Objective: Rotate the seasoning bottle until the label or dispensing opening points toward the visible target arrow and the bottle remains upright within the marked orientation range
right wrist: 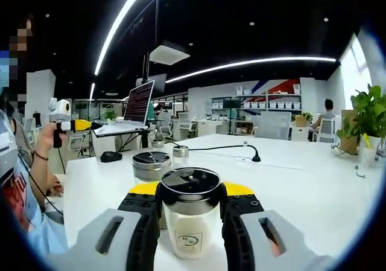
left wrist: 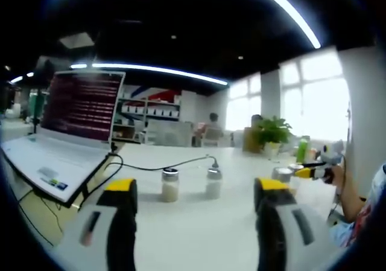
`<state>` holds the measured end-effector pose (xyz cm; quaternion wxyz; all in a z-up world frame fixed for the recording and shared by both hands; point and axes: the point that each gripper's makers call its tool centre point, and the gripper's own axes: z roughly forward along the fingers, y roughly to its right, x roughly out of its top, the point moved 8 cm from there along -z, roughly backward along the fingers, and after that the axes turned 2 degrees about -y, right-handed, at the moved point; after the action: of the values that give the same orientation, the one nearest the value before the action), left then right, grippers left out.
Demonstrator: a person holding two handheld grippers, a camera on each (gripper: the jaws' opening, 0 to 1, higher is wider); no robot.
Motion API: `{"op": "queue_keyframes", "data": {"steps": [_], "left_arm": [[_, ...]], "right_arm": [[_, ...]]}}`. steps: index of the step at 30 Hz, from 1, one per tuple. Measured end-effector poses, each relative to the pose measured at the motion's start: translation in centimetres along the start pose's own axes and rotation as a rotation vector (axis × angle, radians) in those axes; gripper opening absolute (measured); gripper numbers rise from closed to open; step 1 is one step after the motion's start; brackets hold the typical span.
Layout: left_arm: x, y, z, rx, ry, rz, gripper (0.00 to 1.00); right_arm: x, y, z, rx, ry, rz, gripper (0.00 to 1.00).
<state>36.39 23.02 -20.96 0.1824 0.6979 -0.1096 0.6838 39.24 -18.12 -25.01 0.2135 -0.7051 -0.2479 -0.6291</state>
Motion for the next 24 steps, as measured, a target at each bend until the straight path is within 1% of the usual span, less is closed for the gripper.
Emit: {"op": "queue_keyframes", "data": {"steps": [5,9,20,24], "left_arm": [[0.0,-0.1,0.0,-0.001,0.000,-0.002,0.84],[0.0,-0.2,0.0,0.000,-0.003,-0.005,0.84],[0.0,0.0,0.0,-0.004,-0.004,-0.004,0.84],[0.0,0.0,0.0,-0.002,-0.003,-0.003,0.84]], "right_arm": [[-0.1,-0.4,0.0,-0.041,0.015,0.003,0.38],[-0.1,-0.5,0.1,-0.061,0.022,0.005,0.38],[-0.3,-1.1,0.1,-0.132,0.041,0.007,0.37],[-0.4,-1.2,0.1,-0.145,0.049,0.010,0.37]]}}
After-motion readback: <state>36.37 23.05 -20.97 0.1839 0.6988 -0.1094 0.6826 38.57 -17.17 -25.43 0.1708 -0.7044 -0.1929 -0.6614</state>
